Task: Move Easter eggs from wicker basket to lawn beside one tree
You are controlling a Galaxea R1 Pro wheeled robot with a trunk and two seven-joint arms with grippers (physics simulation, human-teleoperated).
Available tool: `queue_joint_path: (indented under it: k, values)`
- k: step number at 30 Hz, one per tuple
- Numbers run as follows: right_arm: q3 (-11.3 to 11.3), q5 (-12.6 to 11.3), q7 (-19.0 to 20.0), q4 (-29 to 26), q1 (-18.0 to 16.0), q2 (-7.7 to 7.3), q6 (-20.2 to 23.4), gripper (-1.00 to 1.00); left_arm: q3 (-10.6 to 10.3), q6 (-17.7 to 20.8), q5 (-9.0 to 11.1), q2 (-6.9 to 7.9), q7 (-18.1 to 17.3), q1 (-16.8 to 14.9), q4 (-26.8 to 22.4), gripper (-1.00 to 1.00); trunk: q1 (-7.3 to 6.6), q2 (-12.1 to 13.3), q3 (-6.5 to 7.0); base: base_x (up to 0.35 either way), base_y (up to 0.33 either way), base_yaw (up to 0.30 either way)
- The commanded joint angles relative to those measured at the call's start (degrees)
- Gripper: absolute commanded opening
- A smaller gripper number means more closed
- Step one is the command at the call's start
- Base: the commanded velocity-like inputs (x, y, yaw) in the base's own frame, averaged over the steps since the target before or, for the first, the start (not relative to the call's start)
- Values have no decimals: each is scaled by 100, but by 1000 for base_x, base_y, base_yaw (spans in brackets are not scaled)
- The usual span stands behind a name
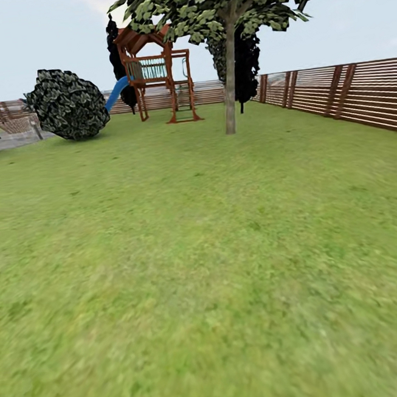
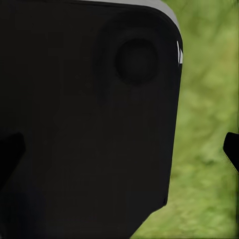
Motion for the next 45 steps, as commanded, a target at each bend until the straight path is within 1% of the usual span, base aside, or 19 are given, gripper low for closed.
queue_joint_path:
  k: [1, 45]
  values:
    - [1, 1, -1, 7, -3, 3, -19, 100, 3, -2, 3, 0, -3, 2, -6, 100, 0, -2, -7, 0, 0, 248]
    - [-2, 1, -1, 10, -3, 7, -19, 100, 3, -2, 4, 0, -3, 2, -7, 100, 0, -2, -177, 0, 0, 249]
